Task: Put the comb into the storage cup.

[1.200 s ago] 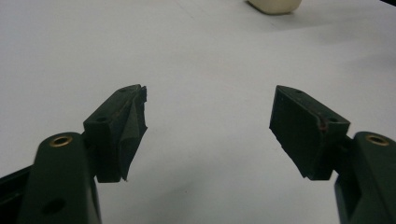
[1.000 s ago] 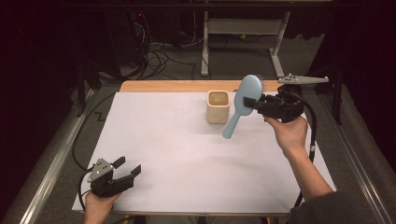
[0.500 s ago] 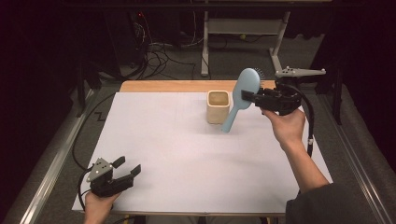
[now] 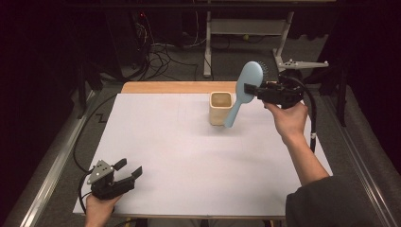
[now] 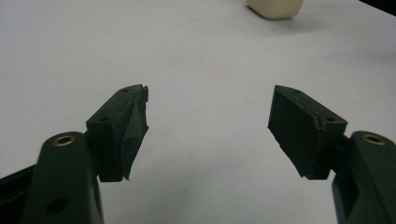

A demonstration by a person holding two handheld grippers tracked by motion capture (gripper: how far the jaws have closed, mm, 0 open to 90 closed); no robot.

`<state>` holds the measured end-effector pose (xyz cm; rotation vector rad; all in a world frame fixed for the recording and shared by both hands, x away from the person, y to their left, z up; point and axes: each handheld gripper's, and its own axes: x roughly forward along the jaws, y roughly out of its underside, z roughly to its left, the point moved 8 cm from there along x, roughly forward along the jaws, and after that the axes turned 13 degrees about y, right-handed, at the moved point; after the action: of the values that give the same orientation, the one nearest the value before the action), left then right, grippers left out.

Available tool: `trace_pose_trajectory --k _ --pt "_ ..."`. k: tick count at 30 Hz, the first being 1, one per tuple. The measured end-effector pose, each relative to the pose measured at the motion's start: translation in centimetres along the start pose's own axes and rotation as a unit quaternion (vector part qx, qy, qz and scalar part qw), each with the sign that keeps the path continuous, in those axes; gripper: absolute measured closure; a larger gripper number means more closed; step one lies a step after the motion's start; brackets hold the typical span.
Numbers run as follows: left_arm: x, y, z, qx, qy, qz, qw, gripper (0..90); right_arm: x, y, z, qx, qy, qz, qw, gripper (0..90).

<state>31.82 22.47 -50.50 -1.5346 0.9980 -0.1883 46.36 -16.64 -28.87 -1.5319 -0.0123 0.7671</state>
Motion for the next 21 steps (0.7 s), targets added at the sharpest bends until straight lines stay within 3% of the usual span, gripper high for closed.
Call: trace_pose_trajectory --k 21 --pt "0.0 0.0 0.0 0.002 0.000 0.001 1.0000 29.3 1.8 -1.3 -0.6 0.011 0.007 -0.017 0.9998 59.7"
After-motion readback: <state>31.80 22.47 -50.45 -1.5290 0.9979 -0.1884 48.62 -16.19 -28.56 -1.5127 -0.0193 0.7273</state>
